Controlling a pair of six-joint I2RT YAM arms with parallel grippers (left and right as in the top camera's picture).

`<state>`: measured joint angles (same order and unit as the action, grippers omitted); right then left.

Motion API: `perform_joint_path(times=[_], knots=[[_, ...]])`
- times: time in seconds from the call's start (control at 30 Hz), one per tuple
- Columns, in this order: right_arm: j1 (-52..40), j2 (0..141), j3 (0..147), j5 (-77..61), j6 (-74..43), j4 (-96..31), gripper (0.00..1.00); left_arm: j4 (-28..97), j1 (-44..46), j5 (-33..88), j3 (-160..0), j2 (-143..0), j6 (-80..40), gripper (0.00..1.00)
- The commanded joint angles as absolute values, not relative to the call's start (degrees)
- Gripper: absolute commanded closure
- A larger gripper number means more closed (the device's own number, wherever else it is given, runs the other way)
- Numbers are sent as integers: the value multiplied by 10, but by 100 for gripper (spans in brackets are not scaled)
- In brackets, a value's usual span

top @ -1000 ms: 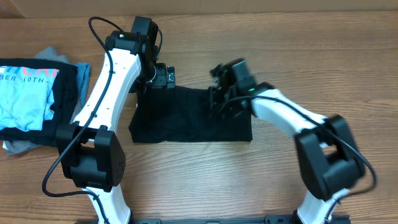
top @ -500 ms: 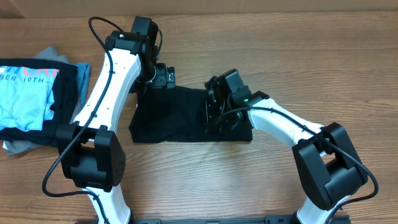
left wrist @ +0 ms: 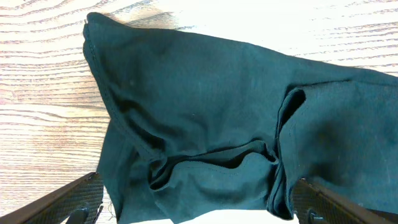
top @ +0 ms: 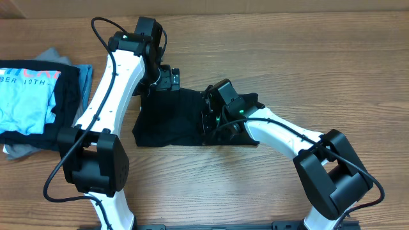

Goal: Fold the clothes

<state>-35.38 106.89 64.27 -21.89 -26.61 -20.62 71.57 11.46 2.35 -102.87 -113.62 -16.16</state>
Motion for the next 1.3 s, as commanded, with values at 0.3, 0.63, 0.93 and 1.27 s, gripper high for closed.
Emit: perform_joint_path(times=[0.3, 0.63, 0.93, 1.27], knots=[[-357, 1066, 640, -204, -277, -222, 96, 715, 113, 29, -1032, -1141, -159, 0], [-357, 1066, 627, -204, -282, -213, 96, 715, 113, 29, -1032, -1141, -159, 0], [-357, 1066, 595, -226, -288, -168, 96, 715, 113, 29, -1032, -1141, -159, 0], [-383, 1066, 592, -225, -288, -157, 96, 715, 113, 29, -1032, -1141, -159, 0]])
